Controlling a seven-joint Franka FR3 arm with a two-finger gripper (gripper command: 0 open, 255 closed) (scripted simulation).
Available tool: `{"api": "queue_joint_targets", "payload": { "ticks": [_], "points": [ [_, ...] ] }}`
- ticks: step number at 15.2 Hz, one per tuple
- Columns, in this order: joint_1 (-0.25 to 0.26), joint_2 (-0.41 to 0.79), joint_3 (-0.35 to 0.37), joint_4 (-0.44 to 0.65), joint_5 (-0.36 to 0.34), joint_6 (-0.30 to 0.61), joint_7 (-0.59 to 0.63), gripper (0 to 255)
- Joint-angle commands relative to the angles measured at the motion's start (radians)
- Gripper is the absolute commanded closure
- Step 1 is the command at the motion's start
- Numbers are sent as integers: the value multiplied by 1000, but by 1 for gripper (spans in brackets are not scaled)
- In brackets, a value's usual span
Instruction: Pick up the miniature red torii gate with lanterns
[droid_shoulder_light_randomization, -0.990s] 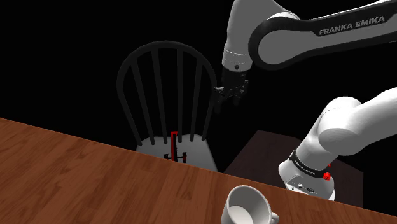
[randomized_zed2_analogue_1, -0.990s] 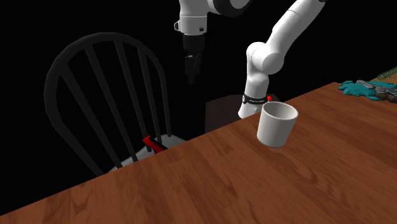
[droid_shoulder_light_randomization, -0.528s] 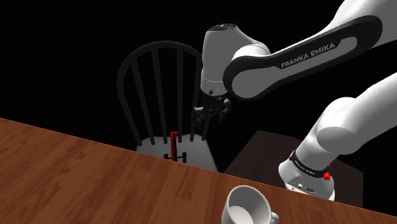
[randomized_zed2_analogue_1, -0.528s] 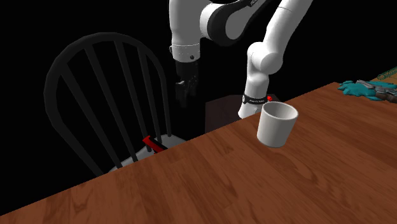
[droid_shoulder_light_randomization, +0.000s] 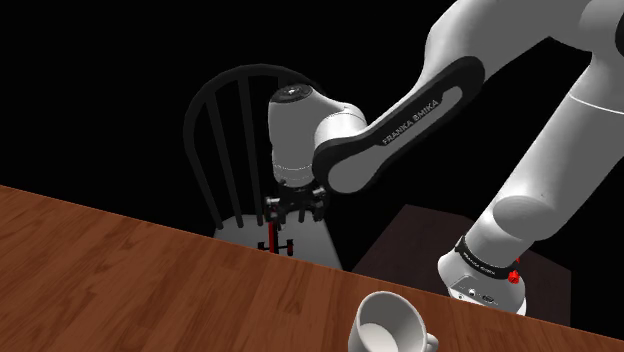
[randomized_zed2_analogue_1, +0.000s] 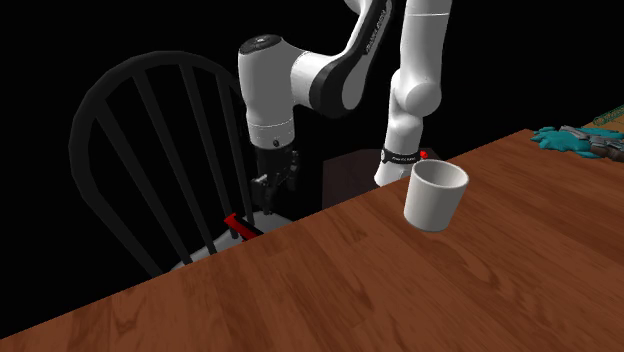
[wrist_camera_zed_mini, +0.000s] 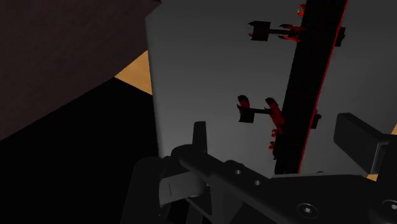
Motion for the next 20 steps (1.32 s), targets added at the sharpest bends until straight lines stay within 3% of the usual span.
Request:
{"api": "queue_joint_targets", "payload": {
  "ticks": [1, 6, 15, 16, 20],
  "points": [
    [17, 117, -4, 50, -122, 21, 142, 0],
    [149, 364, -110, 217, -321, 16, 388, 0],
    [193, 448, -167, 219, -396, 83, 437, 0],
    [192, 447, -166, 218, -395, 83, 437, 255],
    [193, 447, -166, 218, -395, 84, 438, 255]
  ]
}}
